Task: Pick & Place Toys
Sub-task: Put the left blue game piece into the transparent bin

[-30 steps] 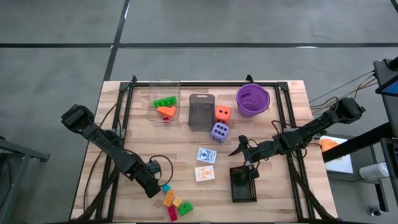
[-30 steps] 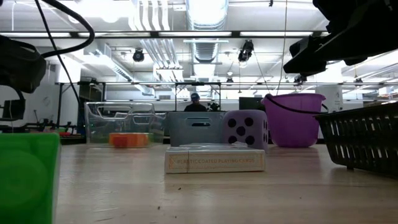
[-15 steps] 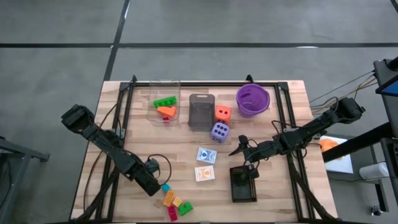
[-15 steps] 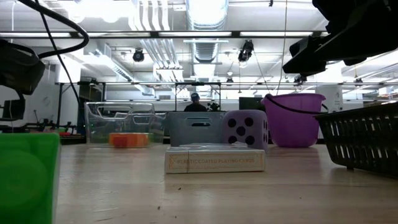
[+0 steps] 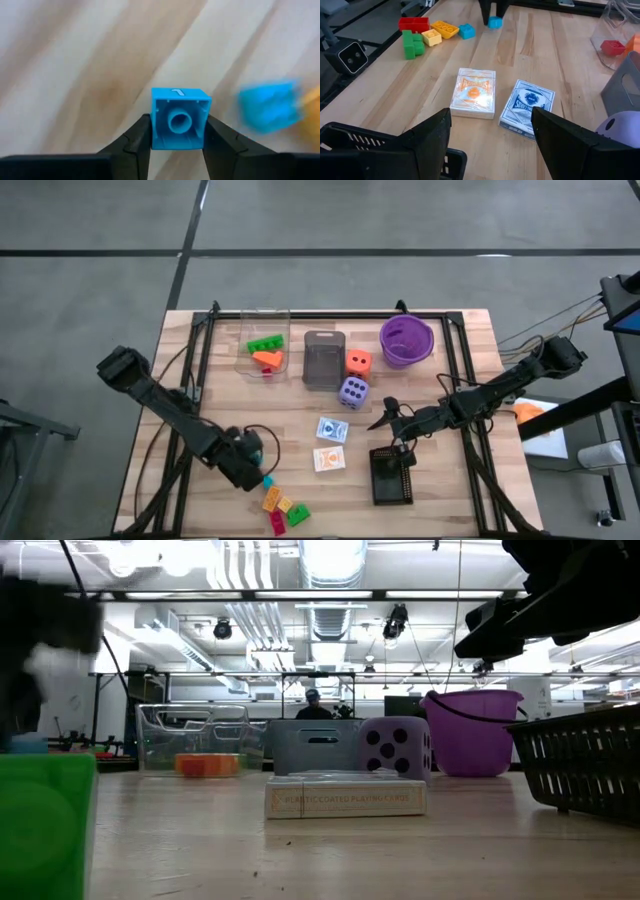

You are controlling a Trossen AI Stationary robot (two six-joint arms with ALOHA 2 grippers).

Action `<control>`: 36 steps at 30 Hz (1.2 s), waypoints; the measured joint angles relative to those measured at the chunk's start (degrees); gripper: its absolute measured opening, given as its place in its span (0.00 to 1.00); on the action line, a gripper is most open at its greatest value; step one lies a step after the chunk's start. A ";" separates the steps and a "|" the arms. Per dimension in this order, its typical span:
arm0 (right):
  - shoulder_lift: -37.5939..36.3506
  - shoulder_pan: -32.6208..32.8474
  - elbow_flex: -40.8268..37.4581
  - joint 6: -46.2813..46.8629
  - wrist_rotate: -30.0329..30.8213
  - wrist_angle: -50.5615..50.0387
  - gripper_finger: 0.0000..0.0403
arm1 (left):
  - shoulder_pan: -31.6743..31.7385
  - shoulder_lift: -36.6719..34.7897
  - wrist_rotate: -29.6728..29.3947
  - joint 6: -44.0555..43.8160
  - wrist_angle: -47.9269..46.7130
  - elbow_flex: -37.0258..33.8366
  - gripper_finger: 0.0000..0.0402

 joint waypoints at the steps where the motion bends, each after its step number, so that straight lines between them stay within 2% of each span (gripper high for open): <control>1: 0.00 0.00 0.00 -0.01 0.00 0.00 0.68 | -0.03 -1.07 -2.99 2.88 2.65 0.20 0.33; 5: 0.00 0.00 0.00 -0.25 0.00 0.26 0.68 | 0.17 -3.63 -12.96 20.76 18.03 -1.38 0.33; 8: 0.00 0.00 0.00 -0.47 0.11 0.61 0.68 | 1.44 -4.04 -14.33 35.71 34.18 -3.92 0.33; 10: 0.00 0.01 0.00 -0.55 0.22 0.66 0.68 | 2.57 -3.52 -14.29 42.25 43.92 -6.85 0.33; 15: 0.00 0.02 0.00 -1.12 0.22 1.63 0.68 | 6.57 -3.14 -14.09 50.96 65.99 -16.20 0.33; 19: 0.00 0.00 -0.02 -2.81 0.22 3.91 0.68 | 11.29 -3.55 -14.03 54.63 76.24 -22.13 0.33; 21: 0.00 0.02 -0.02 -4.06 0.22 5.30 0.68 | 14.74 -4.57 -14.04 54.96 75.54 -23.00 0.33; 26: 0.00 -0.02 -0.02 -7.66 0.88 9.51 0.68 | 24.58 -11.24 -13.87 53.29 64.63 -23.39 0.33; 32: 0.00 -0.11 -0.02 -9.86 2.08 11.50 0.68 | 35.19 -23.31 -13.85 52.76 44.70 -18.96 0.33; 36: 0.00 -0.14 -0.02 -10.18 2.78 11.69 0.68 | 42.82 -28.77 -14.80 50.04 26.63 -13.42 0.33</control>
